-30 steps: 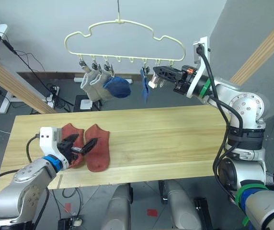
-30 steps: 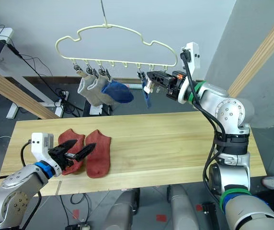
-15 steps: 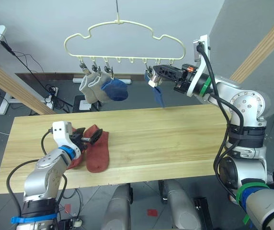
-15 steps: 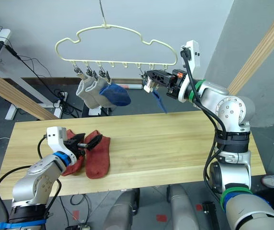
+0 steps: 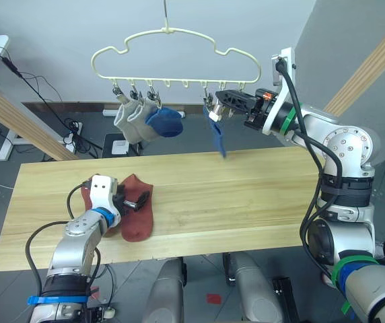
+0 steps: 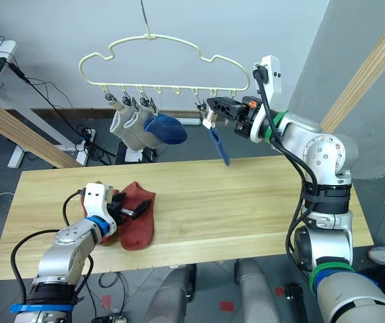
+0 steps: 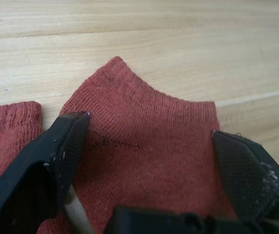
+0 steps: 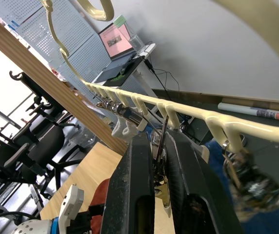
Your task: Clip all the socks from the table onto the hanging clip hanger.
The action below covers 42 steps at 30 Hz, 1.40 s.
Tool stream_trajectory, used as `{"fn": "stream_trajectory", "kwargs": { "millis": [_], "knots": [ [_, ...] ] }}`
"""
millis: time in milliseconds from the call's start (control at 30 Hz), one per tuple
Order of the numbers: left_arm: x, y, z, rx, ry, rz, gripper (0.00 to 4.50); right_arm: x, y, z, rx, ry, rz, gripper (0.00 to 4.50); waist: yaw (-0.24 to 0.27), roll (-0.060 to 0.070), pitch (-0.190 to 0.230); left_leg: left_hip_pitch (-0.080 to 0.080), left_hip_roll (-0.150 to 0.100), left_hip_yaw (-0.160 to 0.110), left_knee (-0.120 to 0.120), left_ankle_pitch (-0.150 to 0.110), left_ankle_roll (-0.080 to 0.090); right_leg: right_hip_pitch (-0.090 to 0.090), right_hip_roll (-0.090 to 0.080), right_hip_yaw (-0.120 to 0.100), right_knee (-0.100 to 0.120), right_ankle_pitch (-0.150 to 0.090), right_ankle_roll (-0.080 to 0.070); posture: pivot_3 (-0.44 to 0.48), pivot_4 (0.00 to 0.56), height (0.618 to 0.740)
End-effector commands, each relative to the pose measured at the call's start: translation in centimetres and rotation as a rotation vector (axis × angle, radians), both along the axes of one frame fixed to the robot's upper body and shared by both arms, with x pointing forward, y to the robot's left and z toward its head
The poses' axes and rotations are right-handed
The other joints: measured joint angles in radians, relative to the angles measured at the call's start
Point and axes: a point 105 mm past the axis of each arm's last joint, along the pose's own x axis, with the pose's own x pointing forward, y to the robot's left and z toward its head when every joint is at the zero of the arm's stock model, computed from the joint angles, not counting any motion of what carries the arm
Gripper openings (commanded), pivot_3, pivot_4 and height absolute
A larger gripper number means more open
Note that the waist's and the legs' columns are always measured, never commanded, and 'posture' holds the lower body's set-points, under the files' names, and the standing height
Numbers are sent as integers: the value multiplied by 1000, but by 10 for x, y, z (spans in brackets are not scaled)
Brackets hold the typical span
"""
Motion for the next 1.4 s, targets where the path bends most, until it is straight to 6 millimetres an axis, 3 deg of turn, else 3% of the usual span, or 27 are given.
{"fn": "stream_trajectory", "kwargs": {
  "millis": [33,233,600,733,967,1100,1267,1400],
  "knots": [
    [-10,-2,-21,-14,76,-17,4082,-7,1,19,22,-77,17,311,0,0,0,0,0,0,0,0,0,0,0,0,0,0,0,-21,394,740],
    [-9,-9,-15,-42,62,-50,2827,-5,-1,18,17,-76,5,311,1,0,0,0,0,0,0,0,0,0,0,0,0,0,0,-23,396,740],
    [-11,-17,-10,-74,64,-106,9,-1,-3,19,17,-83,-16,311,0,0,0,0,0,0,0,0,0,0,0,0,0,0,0,-33,406,740],
    [-9,-19,-6,-91,44,-114,9,-1,-3,19,16,-85,-18,311,0,0,0,0,0,0,0,0,0,0,0,0,0,0,0,-34,406,740],
    [-9,-22,34,-241,-51,-148,9,-2,-4,18,11,-86,-19,311,-1,0,0,0,0,-1,0,0,0,0,0,-1,-1,0,0,-32,403,740],
    [-16,-17,48,-357,-36,-168,892,-2,-3,17,16,-86,-20,311,-2,0,0,0,0,-1,-1,0,0,0,0,-1,-1,0,0,-27,398,740],
    [-12,-12,42,-340,-17,-156,2256,-4,-2,15,14,-87,-16,311,-2,0,0,0,0,-1,0,0,0,0,0,-1,-1,0,0,-35,392,740],
    [-14,-19,38,-347,-5,-181,3432,-4,-3,14,10,-84,-24,311,-2,0,0,0,0,-1,-1,0,0,0,0,-1,-1,0,0,-43,390,740]
  ]
}}
